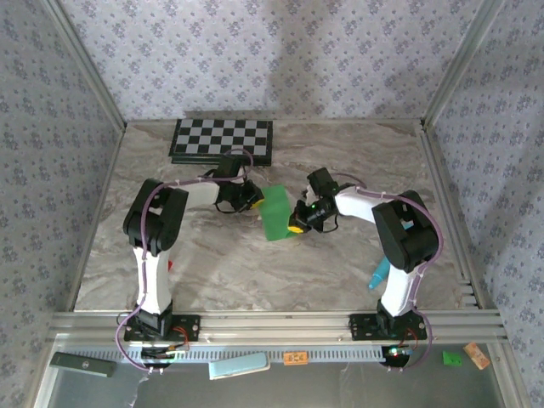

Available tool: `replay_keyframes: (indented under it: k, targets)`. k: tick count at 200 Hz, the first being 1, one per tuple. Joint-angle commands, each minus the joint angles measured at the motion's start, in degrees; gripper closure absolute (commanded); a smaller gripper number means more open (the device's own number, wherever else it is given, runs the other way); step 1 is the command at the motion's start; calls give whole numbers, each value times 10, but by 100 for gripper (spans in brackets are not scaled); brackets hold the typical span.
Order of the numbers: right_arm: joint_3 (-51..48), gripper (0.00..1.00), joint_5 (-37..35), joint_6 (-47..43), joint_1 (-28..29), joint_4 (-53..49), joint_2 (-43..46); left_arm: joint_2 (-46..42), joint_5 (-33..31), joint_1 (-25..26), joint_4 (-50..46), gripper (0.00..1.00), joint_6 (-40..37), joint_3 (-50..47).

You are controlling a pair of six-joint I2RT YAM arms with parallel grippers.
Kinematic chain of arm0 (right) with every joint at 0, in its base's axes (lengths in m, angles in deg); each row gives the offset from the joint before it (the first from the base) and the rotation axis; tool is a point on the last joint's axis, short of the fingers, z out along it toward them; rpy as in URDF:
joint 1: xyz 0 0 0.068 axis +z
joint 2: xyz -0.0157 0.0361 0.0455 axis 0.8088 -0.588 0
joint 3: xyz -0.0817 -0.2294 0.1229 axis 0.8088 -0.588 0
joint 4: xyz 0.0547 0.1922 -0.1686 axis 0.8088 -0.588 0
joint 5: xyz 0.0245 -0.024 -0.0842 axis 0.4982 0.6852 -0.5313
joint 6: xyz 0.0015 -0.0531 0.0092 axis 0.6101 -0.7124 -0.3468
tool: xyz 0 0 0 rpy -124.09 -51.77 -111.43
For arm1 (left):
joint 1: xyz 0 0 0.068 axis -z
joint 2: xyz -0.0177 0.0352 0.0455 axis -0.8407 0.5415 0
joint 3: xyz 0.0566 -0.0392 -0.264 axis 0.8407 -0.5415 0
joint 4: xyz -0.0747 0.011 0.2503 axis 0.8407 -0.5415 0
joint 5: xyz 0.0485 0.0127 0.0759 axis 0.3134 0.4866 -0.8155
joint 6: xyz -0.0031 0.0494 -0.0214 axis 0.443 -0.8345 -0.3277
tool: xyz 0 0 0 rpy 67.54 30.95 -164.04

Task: Fold a paper plane with a square sheet of paper (pick it up from the middle)
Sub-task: Fold the triangle a second time at the center of the table.

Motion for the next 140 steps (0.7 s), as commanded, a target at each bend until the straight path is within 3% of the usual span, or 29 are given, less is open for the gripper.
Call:
replay_keyframes:
  k: [1, 140]
  targets:
    - [23, 100, 3, -13, 5, -16, 15, 16, 3, 1, -42, 84, -19, 12]
    - [107, 100, -14, 32, 47, 44, -65, 24, -1, 1, -61, 86, -34, 6]
